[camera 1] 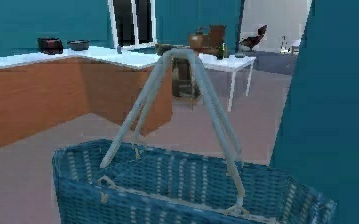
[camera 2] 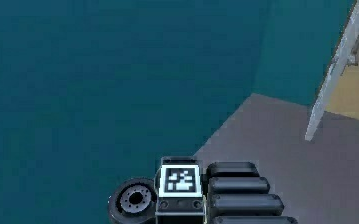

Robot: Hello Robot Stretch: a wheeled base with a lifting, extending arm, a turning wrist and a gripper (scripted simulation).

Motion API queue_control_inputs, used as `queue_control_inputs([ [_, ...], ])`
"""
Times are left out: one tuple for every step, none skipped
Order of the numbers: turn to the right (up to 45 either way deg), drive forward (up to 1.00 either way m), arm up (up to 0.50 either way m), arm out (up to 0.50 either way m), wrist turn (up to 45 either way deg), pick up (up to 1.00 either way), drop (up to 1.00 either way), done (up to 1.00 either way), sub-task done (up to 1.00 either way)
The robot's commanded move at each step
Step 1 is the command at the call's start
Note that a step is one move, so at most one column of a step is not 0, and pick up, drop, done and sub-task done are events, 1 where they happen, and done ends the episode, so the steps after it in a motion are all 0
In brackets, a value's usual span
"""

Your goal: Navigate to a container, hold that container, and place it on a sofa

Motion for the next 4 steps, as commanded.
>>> queue_control_inputs([
  [0.0, 0.6, 0.0, 0.0, 0.0, 0.0, 0.0, 0.0, 0.0],
  [27.0, 0.0, 0.0, 0.0, 0.0, 0.0, 0.0, 0.0, 0.0],
  [0.0, 1.0, 0.0, 0.0, 0.0, 0.0, 0.0, 0.0, 0.0],
  [0.0, 1.0, 0.0, 0.0, 0.0, 0.0, 0.0, 0.0, 0.0],
])
